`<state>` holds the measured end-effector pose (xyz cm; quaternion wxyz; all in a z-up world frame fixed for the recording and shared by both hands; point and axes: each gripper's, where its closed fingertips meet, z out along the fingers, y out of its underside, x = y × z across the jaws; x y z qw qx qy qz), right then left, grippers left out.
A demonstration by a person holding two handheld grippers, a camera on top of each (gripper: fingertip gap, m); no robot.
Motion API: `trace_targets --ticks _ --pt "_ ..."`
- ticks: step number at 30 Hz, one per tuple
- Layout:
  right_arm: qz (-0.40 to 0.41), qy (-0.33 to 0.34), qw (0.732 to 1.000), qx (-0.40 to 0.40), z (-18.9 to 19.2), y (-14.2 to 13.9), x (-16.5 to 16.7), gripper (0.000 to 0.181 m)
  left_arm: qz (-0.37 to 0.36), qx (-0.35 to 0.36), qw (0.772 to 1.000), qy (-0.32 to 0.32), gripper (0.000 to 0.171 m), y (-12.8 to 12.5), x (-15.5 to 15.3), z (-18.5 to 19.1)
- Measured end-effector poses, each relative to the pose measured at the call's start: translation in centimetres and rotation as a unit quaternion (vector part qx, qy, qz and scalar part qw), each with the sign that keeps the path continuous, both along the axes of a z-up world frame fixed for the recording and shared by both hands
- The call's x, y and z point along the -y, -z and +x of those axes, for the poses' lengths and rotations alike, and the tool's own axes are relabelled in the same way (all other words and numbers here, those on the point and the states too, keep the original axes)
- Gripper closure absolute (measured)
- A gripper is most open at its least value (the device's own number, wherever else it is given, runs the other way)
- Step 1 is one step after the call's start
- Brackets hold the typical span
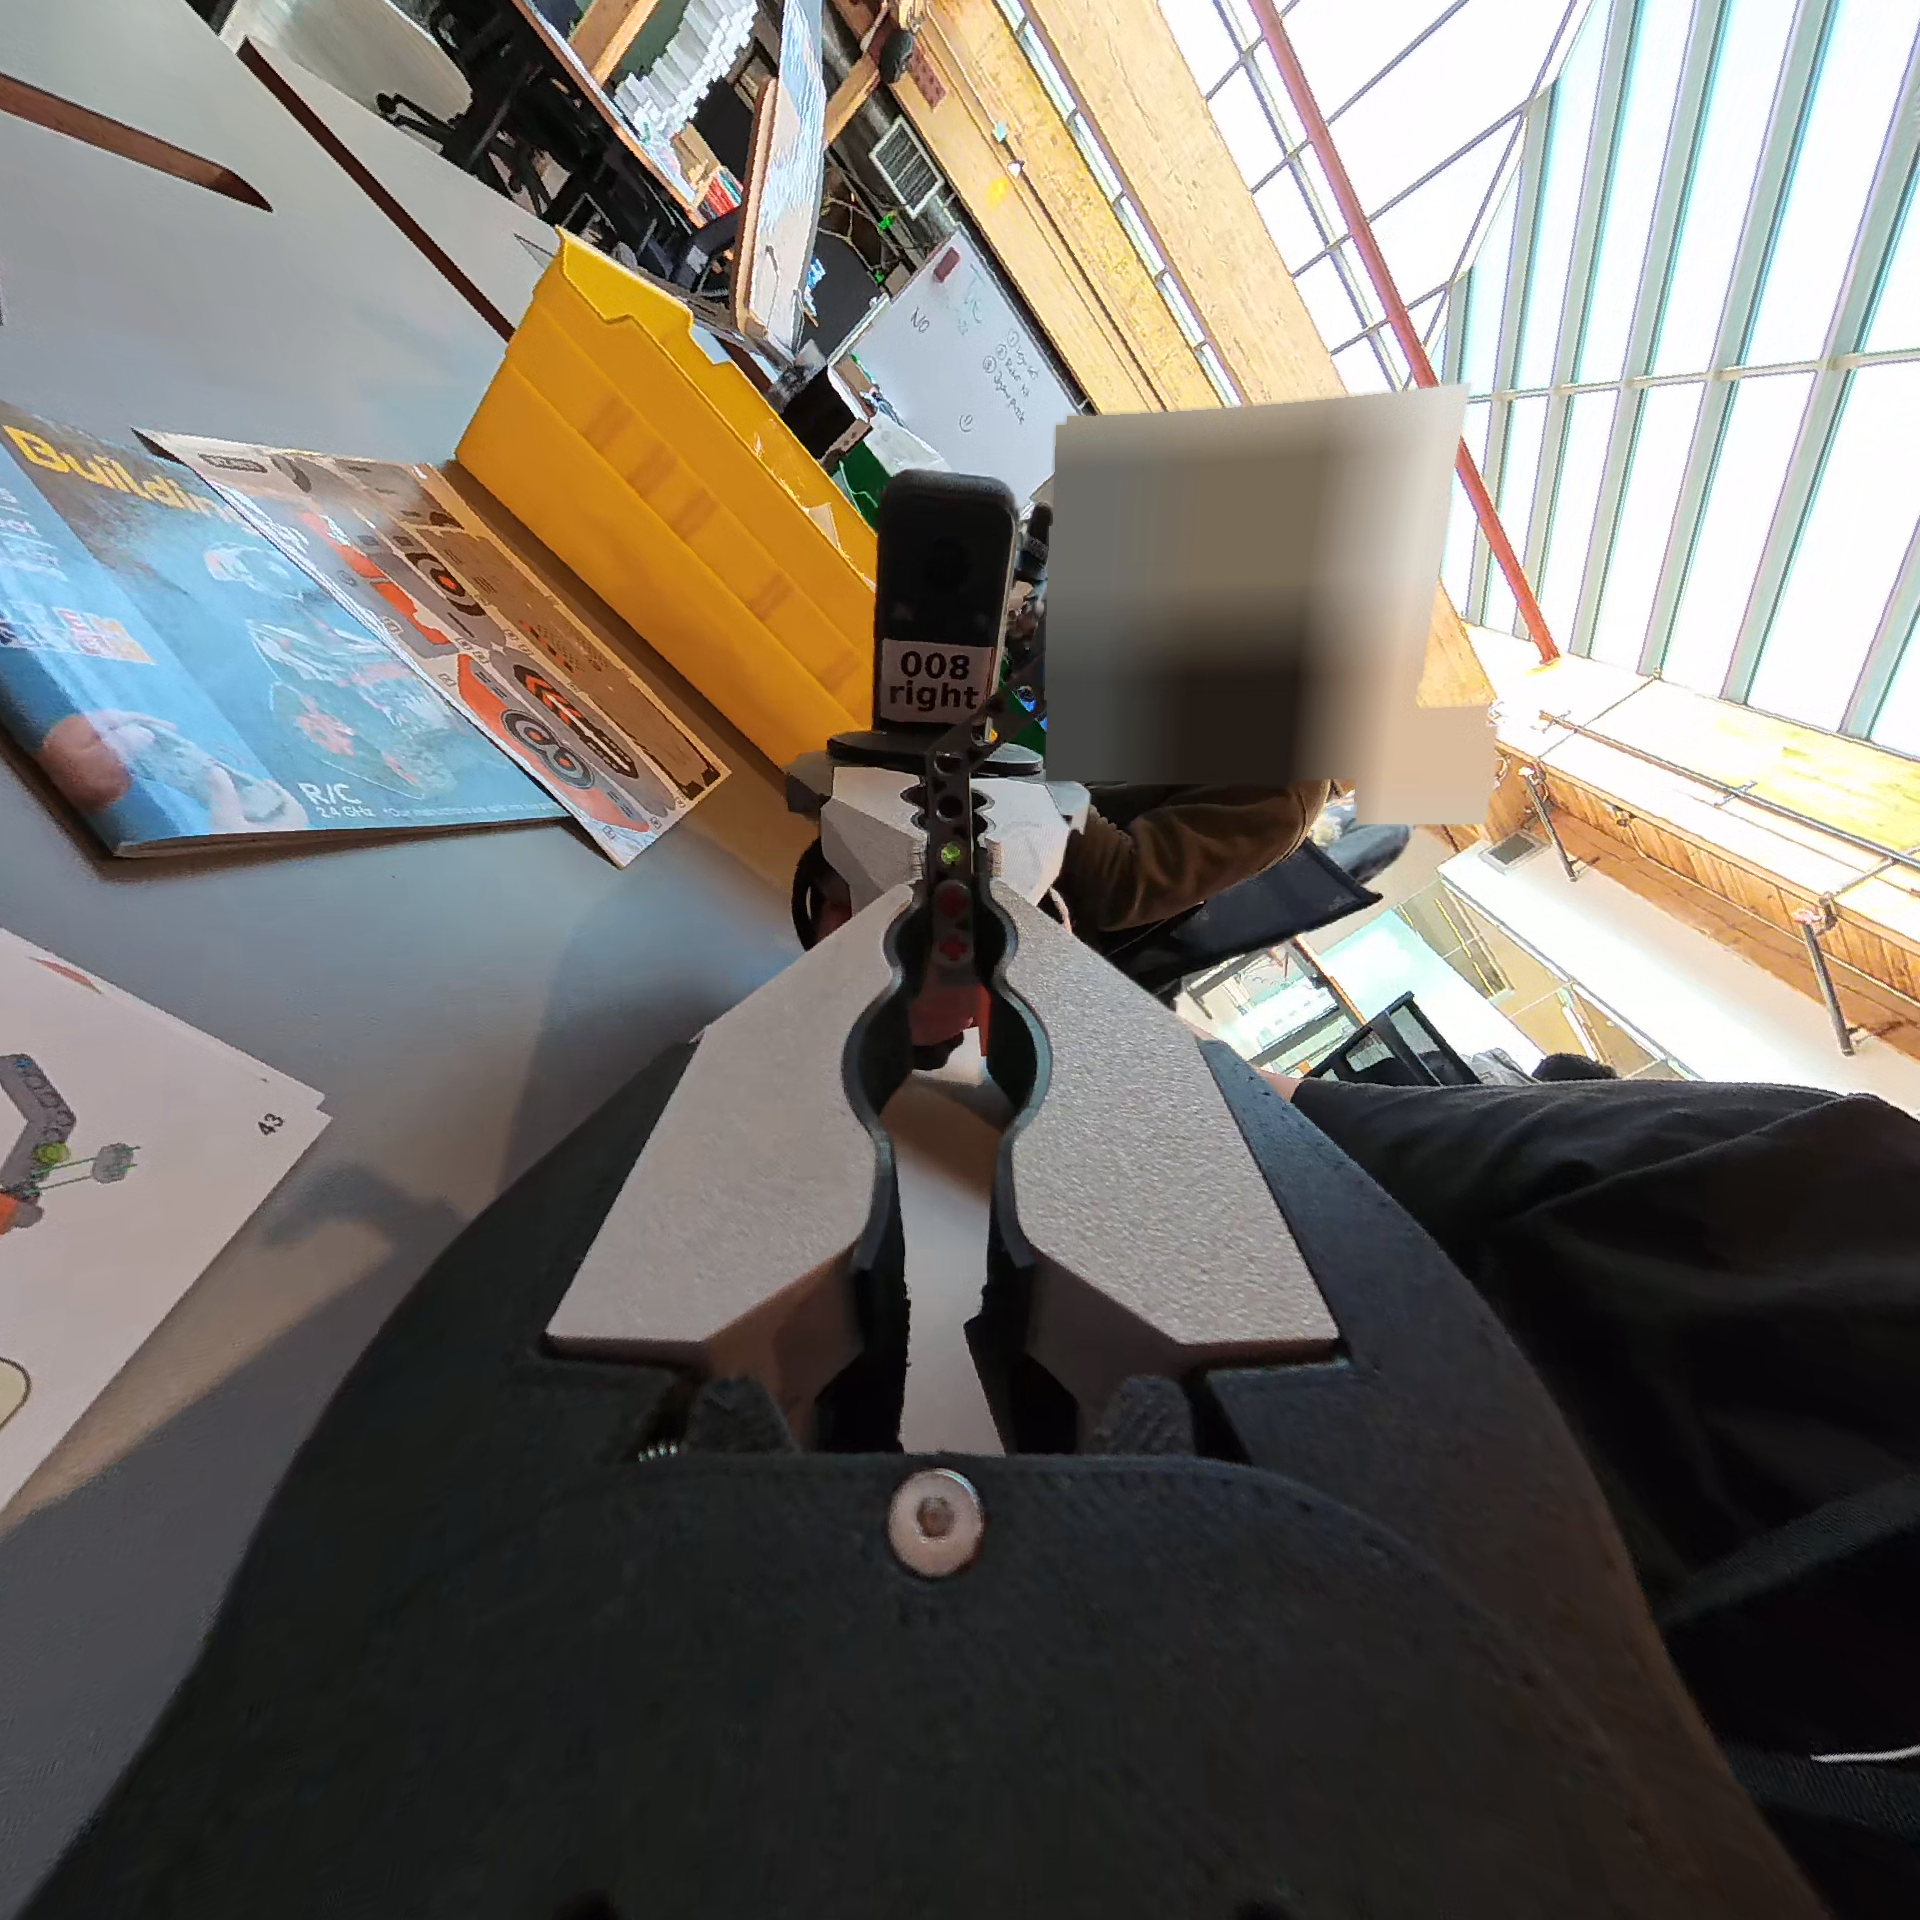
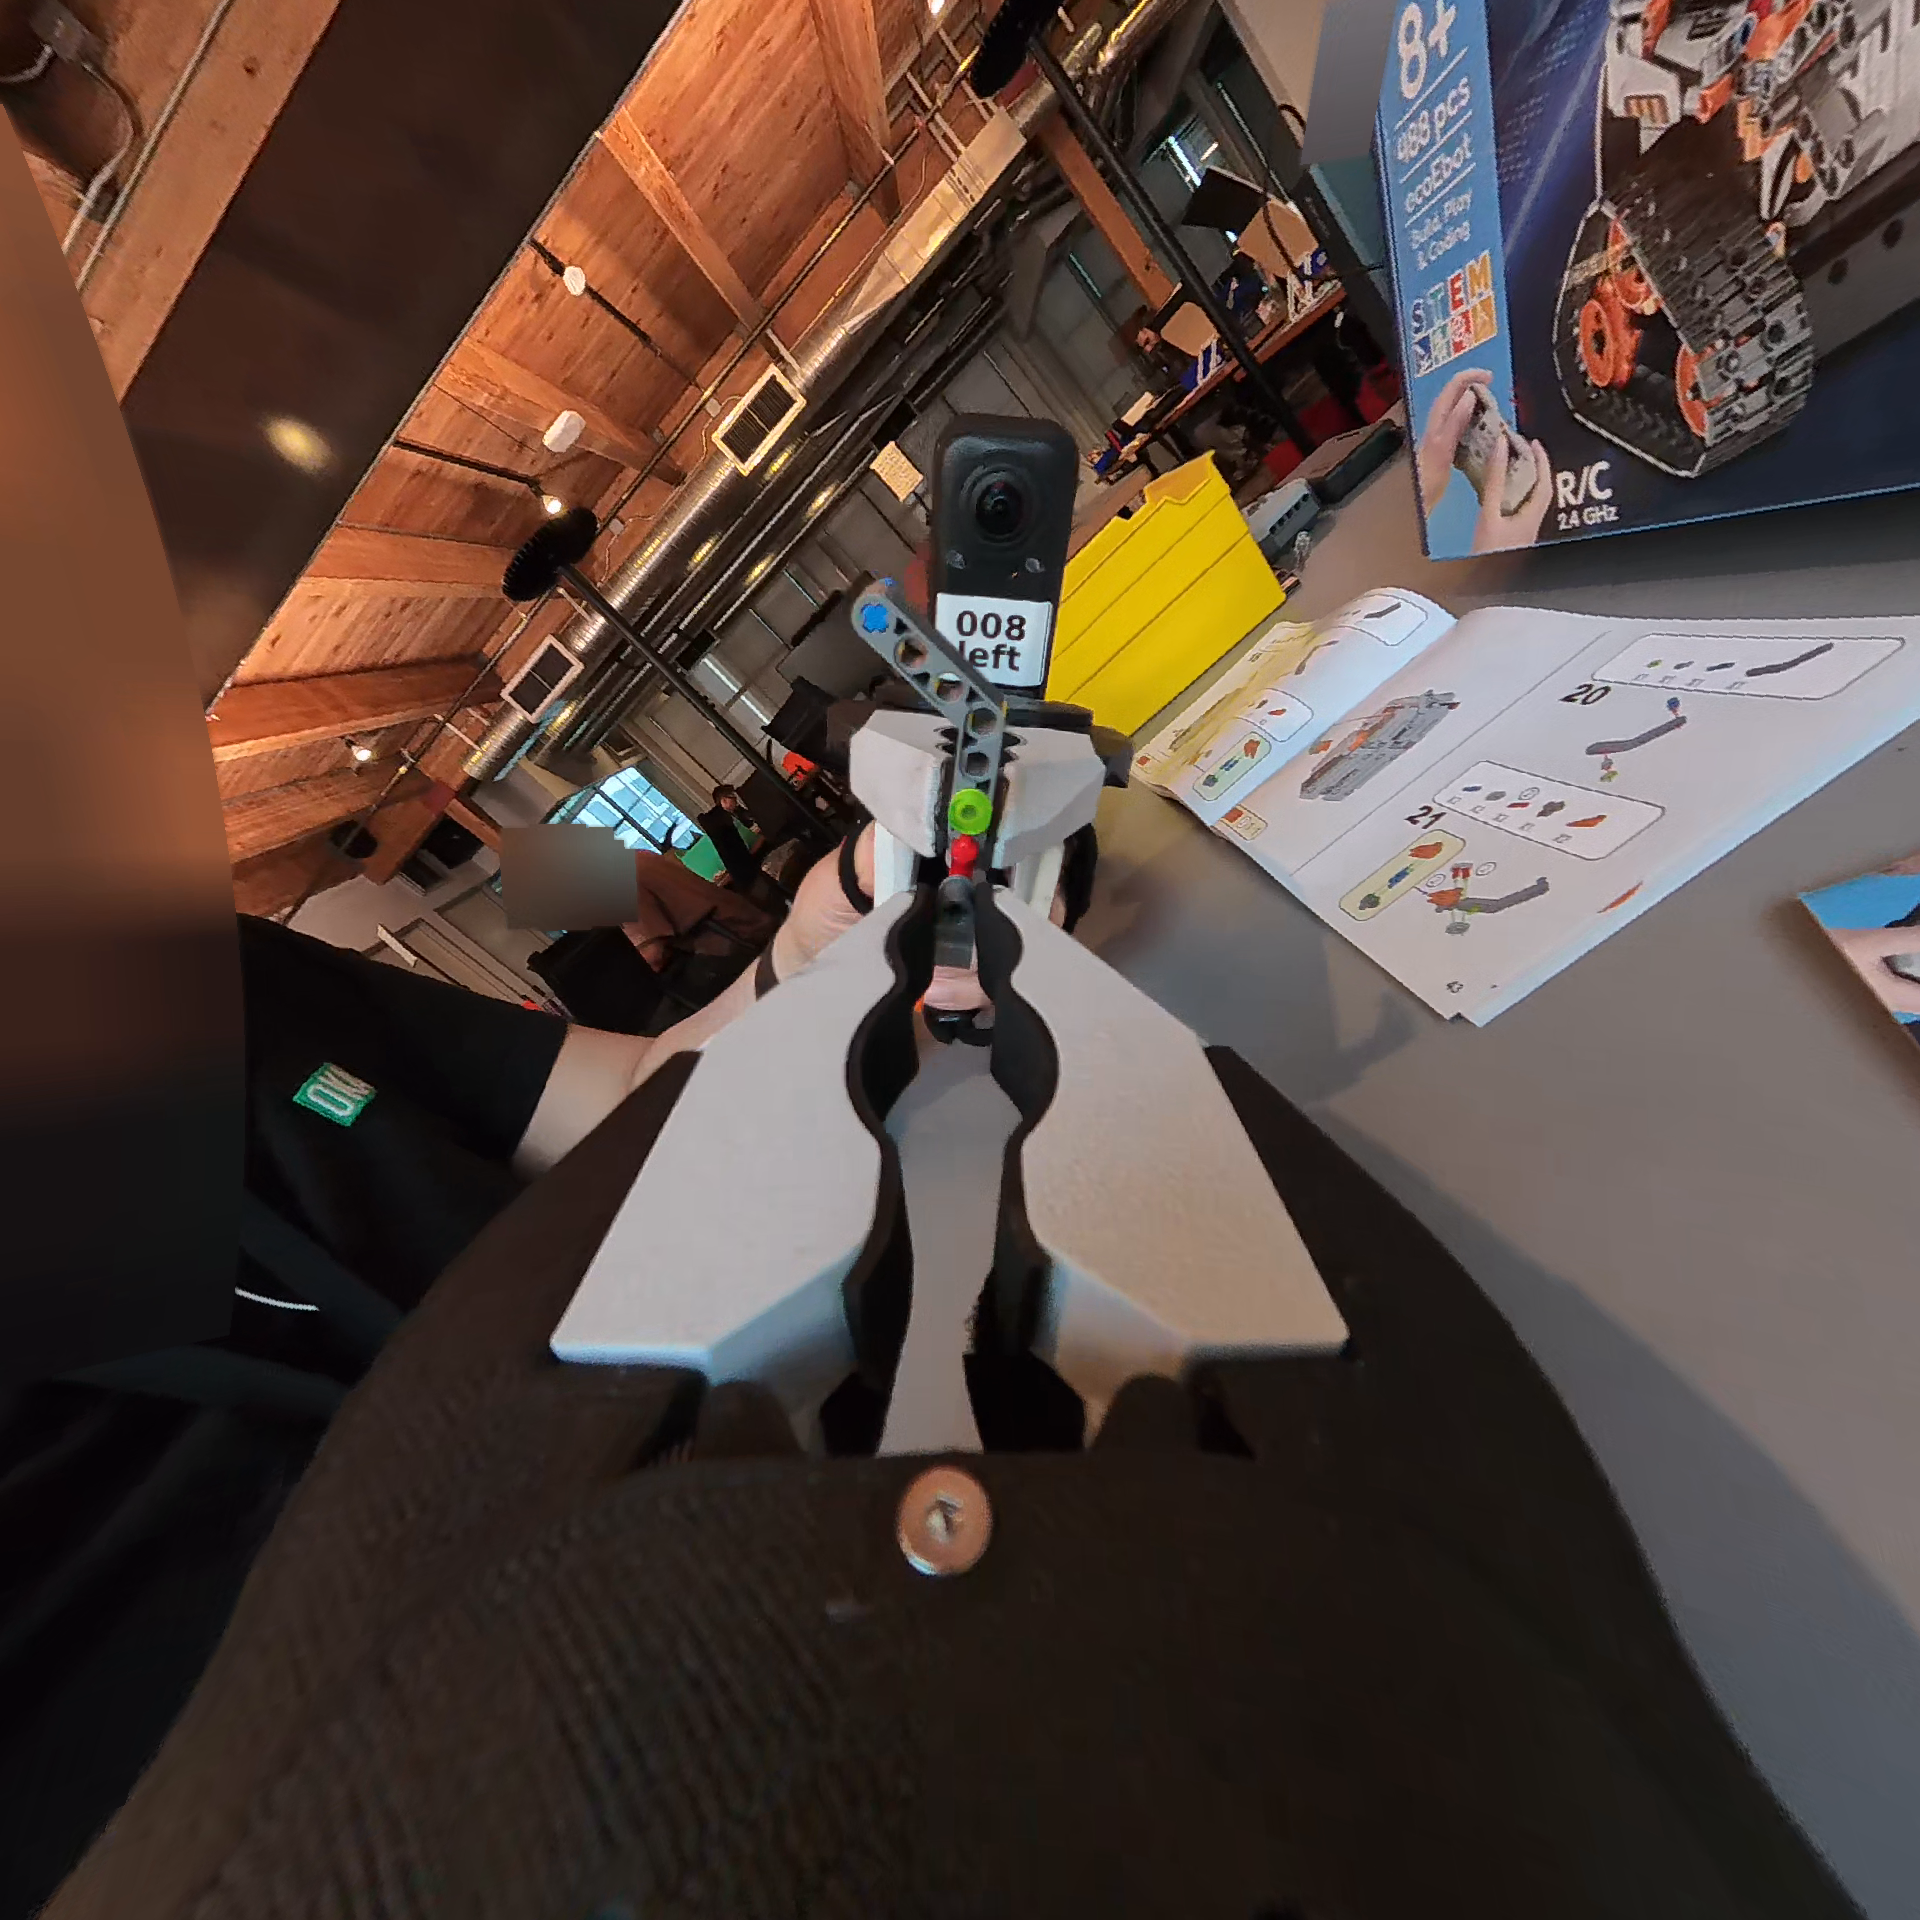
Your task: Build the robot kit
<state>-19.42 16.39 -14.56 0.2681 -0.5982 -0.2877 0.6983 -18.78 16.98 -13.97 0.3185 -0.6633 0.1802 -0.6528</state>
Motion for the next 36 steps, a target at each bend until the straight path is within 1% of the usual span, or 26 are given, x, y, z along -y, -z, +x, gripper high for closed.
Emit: trace_targets --ticks 6,9,15,18,20,25,29,33,36 --pt "0.027 -0.004 0.999 0.022 0.2 0.0 0.4 0.175 0.003 -0.006 1.000 0.011 0.166 0.0 0.4 0.2" --pt "0.033 -0.009 0.998 0.049 0.2 0.6 0.5 0.175 0.011 -0.033 0.999 0.013 0.166 0.5 0.5 0.3" --pt "0.037 -0.029 0.996 0.080 0.4 1.3 1.1 0.175 0.002 -0.056 0.998 0.031 0.166 1.3 1.1 0.7" --pt "0.021 -0.030 0.997 0.067 0.5 0.9 1.0 0.175 -0.007 -0.037 0.999 0.030 0.166 1.0 1.0 0.6" --pt "0.017 -0.021 0.997 0.066 0.4 1.0 0.7 0.175 -0.009 -0.032 0.999 0.022 0.166 1.1 0.8 0.6" --pt "-0.013 0.023 0.999 0.024 0.2 0.3 -0.5 0.176 -0.023 0.011 1.000 -0.014 0.166 0.5 -0.3 0.2" --pt "-0.011 0.037 0.999 0.028 0.0 0.5 -0.9 0.176 -0.016 0.006 0.999 -0.036 0.166 0.6 -0.7 0.0" --pt "0.016 0.041 0.998 0.052 0.1 0.8 -0.8 0.175 -0.008 -0.010 0.999 -0.036 0.166 0.9 -0.7 0.2" --pt "0.005 0.042 0.998 0.046 0.1 0.7 -0.9 0.175 0.001 -0.015 0.999 -0.040 0.166 0.9 -0.7 0.2"
